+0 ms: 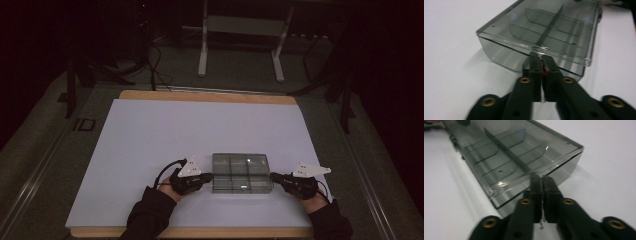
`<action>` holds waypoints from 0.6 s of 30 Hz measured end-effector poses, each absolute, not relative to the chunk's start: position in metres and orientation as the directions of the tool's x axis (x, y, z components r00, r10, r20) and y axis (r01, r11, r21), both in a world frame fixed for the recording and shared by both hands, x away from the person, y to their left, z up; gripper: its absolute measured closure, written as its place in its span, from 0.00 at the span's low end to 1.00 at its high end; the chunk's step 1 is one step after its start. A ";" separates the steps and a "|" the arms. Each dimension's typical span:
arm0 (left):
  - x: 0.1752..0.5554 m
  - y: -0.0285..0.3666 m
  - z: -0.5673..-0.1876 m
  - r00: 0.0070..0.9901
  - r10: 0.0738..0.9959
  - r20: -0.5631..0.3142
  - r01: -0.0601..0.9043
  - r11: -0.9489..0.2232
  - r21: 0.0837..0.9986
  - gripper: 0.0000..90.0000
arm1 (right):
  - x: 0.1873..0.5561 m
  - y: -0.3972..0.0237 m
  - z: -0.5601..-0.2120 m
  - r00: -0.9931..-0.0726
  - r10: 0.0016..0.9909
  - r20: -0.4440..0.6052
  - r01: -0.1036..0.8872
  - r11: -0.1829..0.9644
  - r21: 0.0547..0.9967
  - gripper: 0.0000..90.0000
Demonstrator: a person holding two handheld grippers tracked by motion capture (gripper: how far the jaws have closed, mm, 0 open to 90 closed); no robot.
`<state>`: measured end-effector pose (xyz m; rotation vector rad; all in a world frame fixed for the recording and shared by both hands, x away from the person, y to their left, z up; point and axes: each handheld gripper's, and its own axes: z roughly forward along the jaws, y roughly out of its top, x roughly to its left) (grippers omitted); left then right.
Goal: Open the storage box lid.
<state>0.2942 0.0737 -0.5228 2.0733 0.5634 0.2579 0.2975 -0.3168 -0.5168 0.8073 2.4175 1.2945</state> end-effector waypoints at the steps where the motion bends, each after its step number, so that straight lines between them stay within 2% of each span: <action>1: 0.295 0.074 -0.523 0.867 0.496 -0.037 0.291 -0.445 0.847 0.88 | 0.299 -0.318 -0.517 -0.802 0.597 0.019 0.344 0.435 0.832 0.89; 5: 0.297 0.074 -0.522 0.855 0.518 -0.031 0.293 -0.433 0.852 0.76 | 0.301 -0.318 -0.515 -0.797 0.604 0.017 0.344 0.430 0.835 0.83; 7: 0.298 0.074 -0.521 0.851 0.525 -0.027 0.291 -0.427 0.856 0.75 | 0.302 -0.319 -0.514 -0.798 0.603 0.013 0.338 0.429 0.838 0.81; 8: 0.298 0.074 -0.521 0.851 0.525 -0.027 0.291 -0.427 0.856 0.71 | 0.302 -0.319 -0.514 -0.798 0.603 0.013 0.338 0.429 0.838 0.81; 11: 0.300 0.073 -0.518 0.847 0.532 -0.012 0.280 -0.426 0.860 0.68 | 0.305 -0.319 -0.512 -0.796 0.605 0.017 0.336 0.419 0.844 0.76; 18: 0.305 0.073 -0.514 0.835 0.550 0.003 0.263 -0.404 0.876 0.67 | 0.309 -0.317 -0.507 -0.792 0.611 0.005 0.323 0.412 0.852 0.75</action>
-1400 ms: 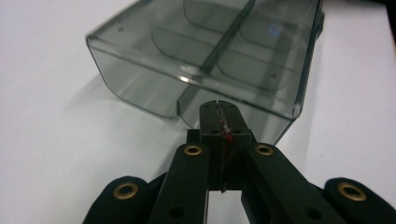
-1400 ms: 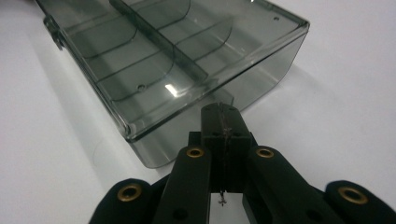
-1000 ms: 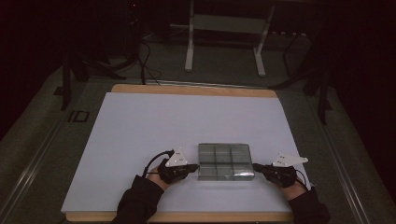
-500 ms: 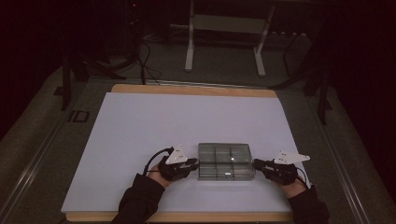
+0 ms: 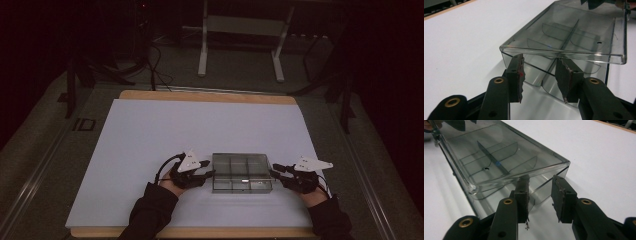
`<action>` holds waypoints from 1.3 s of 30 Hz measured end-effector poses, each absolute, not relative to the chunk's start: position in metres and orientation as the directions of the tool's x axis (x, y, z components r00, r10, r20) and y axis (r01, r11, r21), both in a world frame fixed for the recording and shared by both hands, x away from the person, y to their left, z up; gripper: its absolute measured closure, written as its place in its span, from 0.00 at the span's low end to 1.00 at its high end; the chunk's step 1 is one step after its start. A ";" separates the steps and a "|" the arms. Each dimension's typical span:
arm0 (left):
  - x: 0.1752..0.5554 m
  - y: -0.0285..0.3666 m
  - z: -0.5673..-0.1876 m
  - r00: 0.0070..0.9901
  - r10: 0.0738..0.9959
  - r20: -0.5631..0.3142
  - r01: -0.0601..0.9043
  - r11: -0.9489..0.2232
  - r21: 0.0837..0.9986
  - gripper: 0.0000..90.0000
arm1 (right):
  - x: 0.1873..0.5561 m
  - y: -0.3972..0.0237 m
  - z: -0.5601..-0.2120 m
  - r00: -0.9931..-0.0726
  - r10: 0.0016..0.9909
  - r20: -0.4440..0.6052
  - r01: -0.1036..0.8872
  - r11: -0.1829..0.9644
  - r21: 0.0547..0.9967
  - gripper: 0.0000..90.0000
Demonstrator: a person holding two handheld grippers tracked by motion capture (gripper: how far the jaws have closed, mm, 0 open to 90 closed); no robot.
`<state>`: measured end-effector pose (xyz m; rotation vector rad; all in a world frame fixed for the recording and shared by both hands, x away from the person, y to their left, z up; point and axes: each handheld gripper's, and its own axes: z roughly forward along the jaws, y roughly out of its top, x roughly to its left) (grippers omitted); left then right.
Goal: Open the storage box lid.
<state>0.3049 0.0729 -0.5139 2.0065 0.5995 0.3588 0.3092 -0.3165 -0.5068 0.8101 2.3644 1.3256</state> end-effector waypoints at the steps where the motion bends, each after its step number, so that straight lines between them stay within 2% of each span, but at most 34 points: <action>1: 0.306 0.073 -0.513 0.833 0.553 0.007 0.262 -0.405 0.876 0.67 | 0.310 -0.316 -0.506 -0.792 0.611 0.004 0.321 0.411 0.854 0.74; 15: 0.315 0.069 -0.509 0.809 0.585 0.053 0.220 -0.385 0.896 0.67 | 0.327 -0.308 -0.502 -0.782 0.623 -0.014 0.303 0.400 0.865 0.74; 39: 0.331 0.058 -0.514 0.760 0.646 0.078 0.214 -0.362 0.907 0.86 | 0.347 -0.301 -0.501 -0.765 0.643 -0.038 0.293 0.400 0.869 0.85</action>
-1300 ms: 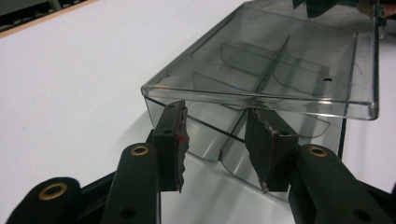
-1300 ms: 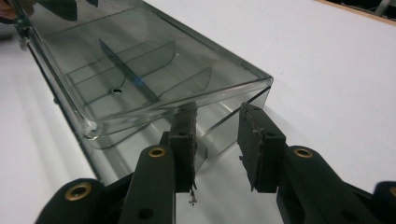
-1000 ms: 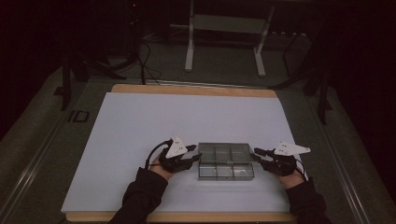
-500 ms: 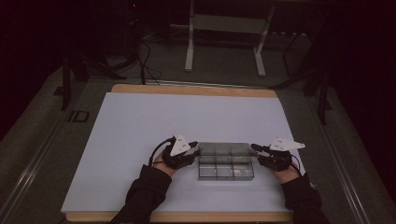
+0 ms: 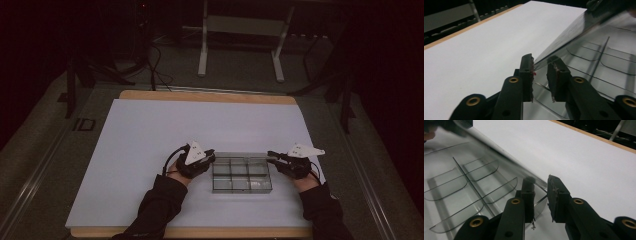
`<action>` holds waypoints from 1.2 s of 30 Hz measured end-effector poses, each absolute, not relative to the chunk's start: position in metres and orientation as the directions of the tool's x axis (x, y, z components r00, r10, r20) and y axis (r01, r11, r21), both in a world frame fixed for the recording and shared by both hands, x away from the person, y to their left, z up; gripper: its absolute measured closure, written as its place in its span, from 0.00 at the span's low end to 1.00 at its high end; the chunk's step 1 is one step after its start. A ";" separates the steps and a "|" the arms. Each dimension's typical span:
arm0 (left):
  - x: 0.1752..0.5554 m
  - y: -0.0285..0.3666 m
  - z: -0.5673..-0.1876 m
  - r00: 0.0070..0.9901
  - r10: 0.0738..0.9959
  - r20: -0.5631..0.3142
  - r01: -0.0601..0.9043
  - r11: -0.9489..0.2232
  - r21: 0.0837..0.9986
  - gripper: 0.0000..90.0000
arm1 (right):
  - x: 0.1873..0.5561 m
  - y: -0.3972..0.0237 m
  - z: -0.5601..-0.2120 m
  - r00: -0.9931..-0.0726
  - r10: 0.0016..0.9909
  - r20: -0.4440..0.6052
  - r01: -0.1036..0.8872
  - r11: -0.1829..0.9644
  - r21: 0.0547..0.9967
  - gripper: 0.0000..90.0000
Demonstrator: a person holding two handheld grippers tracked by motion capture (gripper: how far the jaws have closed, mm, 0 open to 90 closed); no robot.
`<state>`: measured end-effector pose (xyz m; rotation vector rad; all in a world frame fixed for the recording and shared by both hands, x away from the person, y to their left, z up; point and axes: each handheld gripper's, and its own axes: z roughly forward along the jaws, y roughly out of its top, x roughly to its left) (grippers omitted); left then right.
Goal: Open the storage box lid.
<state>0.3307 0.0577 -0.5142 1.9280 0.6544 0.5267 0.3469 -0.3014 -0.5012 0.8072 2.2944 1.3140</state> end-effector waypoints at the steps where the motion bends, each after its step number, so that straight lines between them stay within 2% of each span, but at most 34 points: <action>1: 0.331 0.058 -0.514 0.757 0.649 0.076 0.216 -0.359 0.908 0.87 | 0.348 -0.301 -0.501 -0.763 0.646 -0.040 0.292 0.399 0.869 0.86; 19: 0.341 0.052 -0.517 0.706 0.706 0.060 0.240 -0.318 0.918 0.92 | 0.358 -0.297 -0.500 -0.720 0.694 0.000 0.331 0.343 0.879 0.89; 36: 0.351 0.048 -0.519 0.673 0.740 0.011 0.293 -0.280 0.914 0.89 | 0.365 -0.289 -0.504 -0.664 0.747 0.025 0.375 0.304 0.876 0.87</action>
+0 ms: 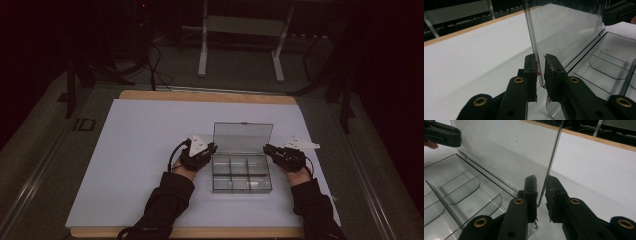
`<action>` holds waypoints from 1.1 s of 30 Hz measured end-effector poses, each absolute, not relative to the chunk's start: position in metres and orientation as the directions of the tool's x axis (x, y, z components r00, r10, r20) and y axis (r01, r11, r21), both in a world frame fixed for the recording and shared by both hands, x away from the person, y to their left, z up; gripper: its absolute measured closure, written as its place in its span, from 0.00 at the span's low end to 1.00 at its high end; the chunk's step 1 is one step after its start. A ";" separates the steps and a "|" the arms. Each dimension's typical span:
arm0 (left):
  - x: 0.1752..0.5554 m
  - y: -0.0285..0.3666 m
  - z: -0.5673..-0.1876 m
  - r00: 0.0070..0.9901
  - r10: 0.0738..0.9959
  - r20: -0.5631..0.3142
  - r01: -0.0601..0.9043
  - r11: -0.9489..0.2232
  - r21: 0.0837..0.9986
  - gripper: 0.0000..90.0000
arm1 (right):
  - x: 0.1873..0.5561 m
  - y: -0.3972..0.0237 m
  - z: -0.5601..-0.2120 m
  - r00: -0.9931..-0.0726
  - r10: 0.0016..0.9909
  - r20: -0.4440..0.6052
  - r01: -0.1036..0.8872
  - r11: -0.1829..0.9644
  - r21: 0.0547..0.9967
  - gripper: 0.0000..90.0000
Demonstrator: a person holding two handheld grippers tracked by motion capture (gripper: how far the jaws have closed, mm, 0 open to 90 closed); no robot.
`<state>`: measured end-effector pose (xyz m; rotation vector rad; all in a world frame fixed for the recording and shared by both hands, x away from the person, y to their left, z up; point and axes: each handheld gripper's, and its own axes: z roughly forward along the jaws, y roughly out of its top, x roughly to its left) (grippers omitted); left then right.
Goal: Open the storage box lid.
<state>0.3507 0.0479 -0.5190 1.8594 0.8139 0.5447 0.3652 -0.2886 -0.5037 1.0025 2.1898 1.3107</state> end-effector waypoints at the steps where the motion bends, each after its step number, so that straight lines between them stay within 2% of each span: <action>1: 0.352 0.047 -0.519 0.671 0.741 0.006 0.299 -0.279 0.913 0.87 | 0.365 -0.288 -0.504 -0.662 0.749 0.023 0.375 0.305 0.875 0.86; 14: 0.357 0.041 -0.521 0.651 0.759 -0.010 0.341 -0.280 0.897 0.77 | 0.371 -0.281 -0.507 -0.634 0.773 0.028 0.412 0.308 0.857 0.79; 21: 0.361 0.043 -0.522 0.648 0.758 -0.072 0.389 -0.248 0.887 0.74 | 0.372 -0.281 -0.508 -0.627 0.778 0.044 0.432 0.300 0.851 0.77; 29: 0.363 0.041 -0.522 0.635 0.768 -0.081 0.408 -0.244 0.880 0.70 | 0.374 -0.280 -0.509 -0.616 0.784 0.069 0.454 0.283 0.845 0.74; 33: 0.366 0.041 -0.522 0.624 0.770 -0.132 0.452 -0.218 0.865 0.67 | 0.375 -0.281 -0.509 -0.607 0.791 0.077 0.465 0.275 0.841 0.73</action>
